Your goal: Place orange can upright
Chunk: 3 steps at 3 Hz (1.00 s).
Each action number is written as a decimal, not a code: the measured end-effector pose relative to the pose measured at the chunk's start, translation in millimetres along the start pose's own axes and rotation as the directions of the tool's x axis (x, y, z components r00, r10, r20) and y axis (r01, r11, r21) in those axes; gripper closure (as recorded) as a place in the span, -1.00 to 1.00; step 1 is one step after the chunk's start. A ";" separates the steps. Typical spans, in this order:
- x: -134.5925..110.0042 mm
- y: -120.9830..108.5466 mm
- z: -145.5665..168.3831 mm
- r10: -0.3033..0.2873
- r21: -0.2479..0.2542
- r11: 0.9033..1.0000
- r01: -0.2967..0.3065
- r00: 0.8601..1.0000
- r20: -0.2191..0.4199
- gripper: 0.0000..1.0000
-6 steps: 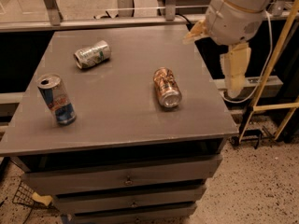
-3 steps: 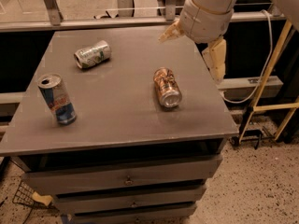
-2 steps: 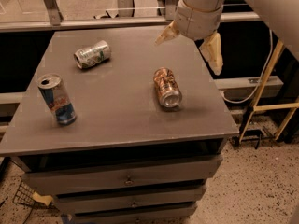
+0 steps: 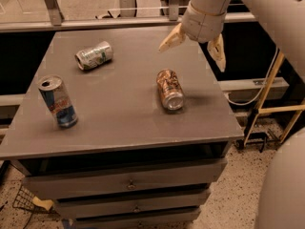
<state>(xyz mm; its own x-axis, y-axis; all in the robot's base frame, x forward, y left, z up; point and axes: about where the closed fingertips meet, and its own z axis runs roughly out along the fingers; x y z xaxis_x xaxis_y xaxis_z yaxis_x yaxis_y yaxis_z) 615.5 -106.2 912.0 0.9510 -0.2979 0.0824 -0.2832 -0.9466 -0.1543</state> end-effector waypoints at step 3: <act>-3.3 -9.8 49.1 -0.211 -0.058 0.974 0.217 0.972 0.100 -1.00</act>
Offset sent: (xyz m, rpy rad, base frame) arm -0.0411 -0.0118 -0.0488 -0.1382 0.2561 0.2427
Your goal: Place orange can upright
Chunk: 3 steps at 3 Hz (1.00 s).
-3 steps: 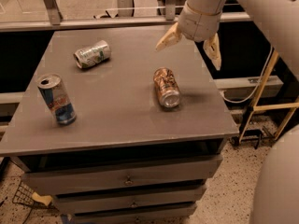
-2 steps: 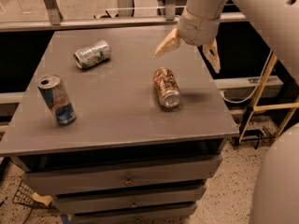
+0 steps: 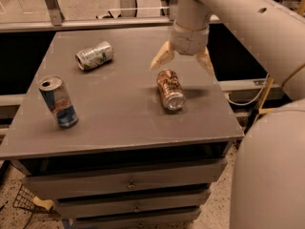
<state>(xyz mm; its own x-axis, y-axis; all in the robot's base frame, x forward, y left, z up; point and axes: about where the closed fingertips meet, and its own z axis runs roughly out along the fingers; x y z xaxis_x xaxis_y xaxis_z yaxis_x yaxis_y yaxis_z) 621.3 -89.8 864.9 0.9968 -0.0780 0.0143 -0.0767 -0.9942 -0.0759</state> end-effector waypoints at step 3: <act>-15.3 -22.6 29.7 -0.161 -0.102 0.981 0.167 0.984 0.071 -1.00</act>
Offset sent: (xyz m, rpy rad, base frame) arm -0.0634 0.0021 -0.0204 -0.2205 0.2390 0.1988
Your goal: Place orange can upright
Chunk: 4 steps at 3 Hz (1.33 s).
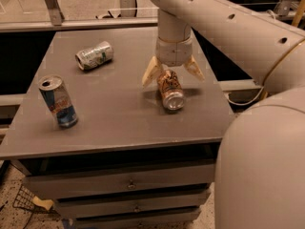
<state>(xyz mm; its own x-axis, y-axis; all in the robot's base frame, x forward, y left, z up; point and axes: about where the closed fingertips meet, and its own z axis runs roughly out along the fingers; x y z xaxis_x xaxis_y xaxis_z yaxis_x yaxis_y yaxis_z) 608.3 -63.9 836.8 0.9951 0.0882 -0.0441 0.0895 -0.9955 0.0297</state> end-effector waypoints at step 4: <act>6.7 -25.0 -41.5 -0.138 0.129 0.979 0.156 0.981 -0.132 1.00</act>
Offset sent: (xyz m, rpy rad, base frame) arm -0.0459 -0.0148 0.0082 -0.0893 0.1957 0.0984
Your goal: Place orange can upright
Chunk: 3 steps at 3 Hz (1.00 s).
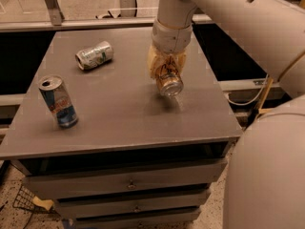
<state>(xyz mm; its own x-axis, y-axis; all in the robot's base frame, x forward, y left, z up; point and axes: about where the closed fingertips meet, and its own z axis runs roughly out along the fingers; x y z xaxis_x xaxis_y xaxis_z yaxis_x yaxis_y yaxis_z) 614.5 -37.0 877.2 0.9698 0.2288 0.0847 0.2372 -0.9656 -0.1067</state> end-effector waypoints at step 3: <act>14.1 -20.1 -38.7 -0.302 -0.054 0.953 0.297 0.931 -0.205 1.00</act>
Offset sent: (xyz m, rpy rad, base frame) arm 0.0047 0.0467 0.0874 -0.0501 -0.4719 0.6953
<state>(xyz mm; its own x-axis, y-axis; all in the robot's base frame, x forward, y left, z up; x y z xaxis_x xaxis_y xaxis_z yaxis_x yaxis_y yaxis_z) 621.1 -19.1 918.9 0.8195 0.4792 0.3144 0.5112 -0.8591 -0.0232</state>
